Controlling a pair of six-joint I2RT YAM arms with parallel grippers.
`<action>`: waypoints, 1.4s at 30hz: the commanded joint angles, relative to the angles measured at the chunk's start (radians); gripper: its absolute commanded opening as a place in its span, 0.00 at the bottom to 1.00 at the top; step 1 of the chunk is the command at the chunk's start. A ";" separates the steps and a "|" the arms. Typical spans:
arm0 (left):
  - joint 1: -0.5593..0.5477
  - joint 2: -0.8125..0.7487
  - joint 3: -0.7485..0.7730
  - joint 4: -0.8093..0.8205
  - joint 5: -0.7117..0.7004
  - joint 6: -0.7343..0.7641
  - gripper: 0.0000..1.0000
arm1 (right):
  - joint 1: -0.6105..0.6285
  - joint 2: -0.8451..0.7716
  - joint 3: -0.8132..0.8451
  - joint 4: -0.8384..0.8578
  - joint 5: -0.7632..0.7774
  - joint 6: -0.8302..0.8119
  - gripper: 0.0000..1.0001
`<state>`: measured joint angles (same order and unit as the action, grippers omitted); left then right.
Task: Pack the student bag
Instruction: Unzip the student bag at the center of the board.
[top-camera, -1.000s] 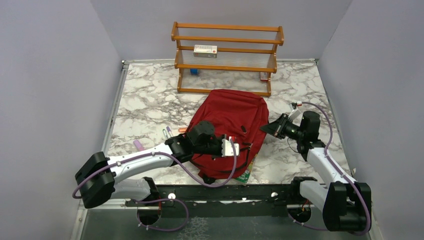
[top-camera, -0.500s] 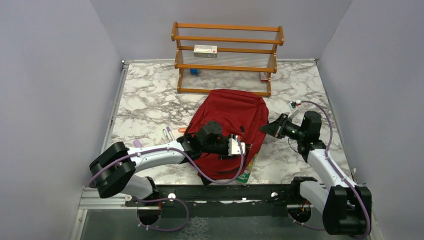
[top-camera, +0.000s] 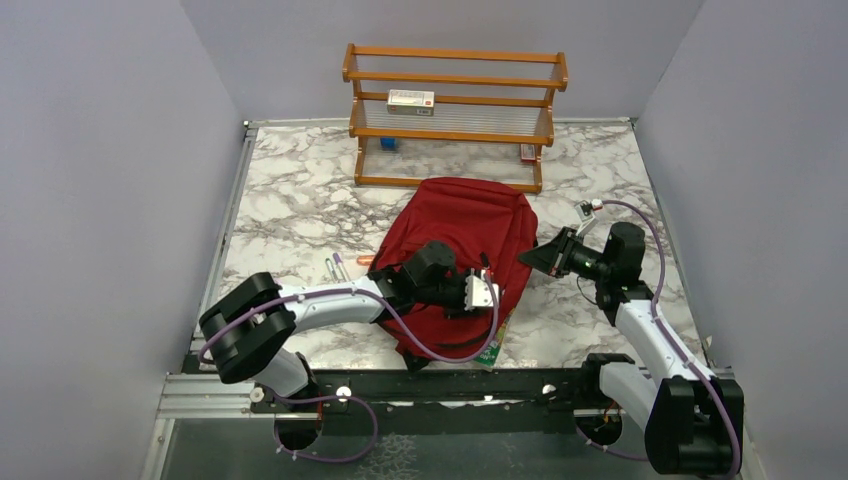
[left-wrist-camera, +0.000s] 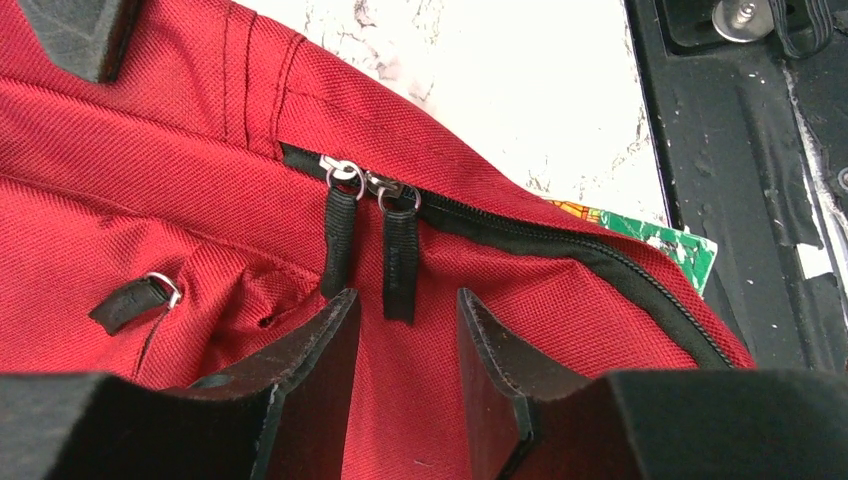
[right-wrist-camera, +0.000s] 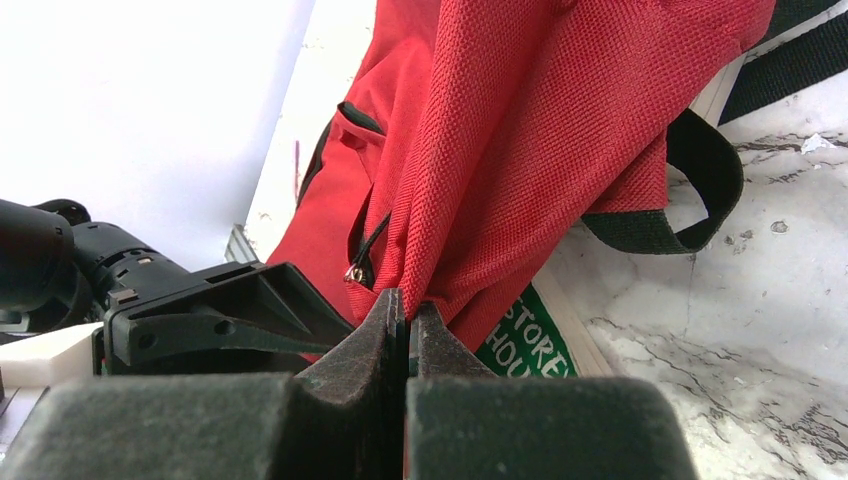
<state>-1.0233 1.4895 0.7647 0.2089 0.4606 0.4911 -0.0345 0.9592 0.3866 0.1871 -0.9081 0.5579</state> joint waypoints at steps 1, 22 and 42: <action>-0.001 0.018 0.050 0.027 0.045 0.009 0.42 | -0.008 -0.028 0.026 0.057 -0.056 -0.017 0.01; -0.002 0.082 0.136 -0.128 0.186 0.052 0.15 | -0.008 -0.049 0.021 0.041 -0.034 -0.015 0.01; -0.001 -0.135 0.087 -0.353 0.060 0.139 0.00 | -0.008 -0.007 0.086 -0.129 0.391 0.068 0.00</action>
<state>-1.0229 1.4258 0.8764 -0.0418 0.5255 0.5953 -0.0334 0.9314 0.4202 0.0204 -0.6640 0.5995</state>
